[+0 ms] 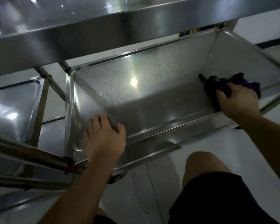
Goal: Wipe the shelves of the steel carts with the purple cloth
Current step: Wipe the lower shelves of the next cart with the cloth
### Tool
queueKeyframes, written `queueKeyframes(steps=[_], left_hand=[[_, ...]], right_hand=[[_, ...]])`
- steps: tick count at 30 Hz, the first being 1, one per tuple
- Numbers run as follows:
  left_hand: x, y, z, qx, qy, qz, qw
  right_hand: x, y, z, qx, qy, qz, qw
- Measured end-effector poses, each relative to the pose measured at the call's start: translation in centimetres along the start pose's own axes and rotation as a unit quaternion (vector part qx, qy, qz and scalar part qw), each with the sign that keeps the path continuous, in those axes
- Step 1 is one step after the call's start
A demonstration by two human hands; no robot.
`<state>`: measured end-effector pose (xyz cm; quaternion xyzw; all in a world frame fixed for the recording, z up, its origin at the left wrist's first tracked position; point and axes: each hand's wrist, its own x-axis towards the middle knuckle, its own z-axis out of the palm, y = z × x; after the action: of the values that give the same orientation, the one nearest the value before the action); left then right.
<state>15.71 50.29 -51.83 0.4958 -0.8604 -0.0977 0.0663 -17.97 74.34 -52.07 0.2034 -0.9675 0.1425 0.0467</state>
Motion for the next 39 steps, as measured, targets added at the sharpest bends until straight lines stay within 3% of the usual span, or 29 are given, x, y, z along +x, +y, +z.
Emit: queueKeyframes(steps=[5, 8, 16, 23, 35, 39], left_hand=[[0.3, -0.2, 0.4, 0.007, 0.000, 0.017, 1.000], [0.5, -0.3, 0.5, 0.016, -0.014, 0.024, 0.999], [0.4, -0.6, 0.3, 0.011, -0.035, 0.025, 0.999], [0.5, -0.3, 0.4, 0.022, -0.019, 0.019, 0.999], [0.6, -0.2, 0.5, -0.001, 0.000, -0.010, 1.000], [-0.4, -0.1, 0.6, -0.039, 0.077, 0.012, 0.996]], right_hand=[[-4.5, -5.9, 0.6, 0.030, -0.037, -0.071, 0.996], [-6.1, -8.1, 1.4, 0.013, -0.009, -0.080, 0.997], [-6.1, -8.1, 0.5, 0.047, -0.044, -0.077, 0.995], [-6.4, -7.1, 1.7, 0.061, 0.029, -0.153, 0.986], [-9.1, -10.5, 4.4, 0.146, 0.136, -0.431, 0.880], [-10.1, -11.7, 4.7, 0.187, 0.128, -0.477, 0.850]])
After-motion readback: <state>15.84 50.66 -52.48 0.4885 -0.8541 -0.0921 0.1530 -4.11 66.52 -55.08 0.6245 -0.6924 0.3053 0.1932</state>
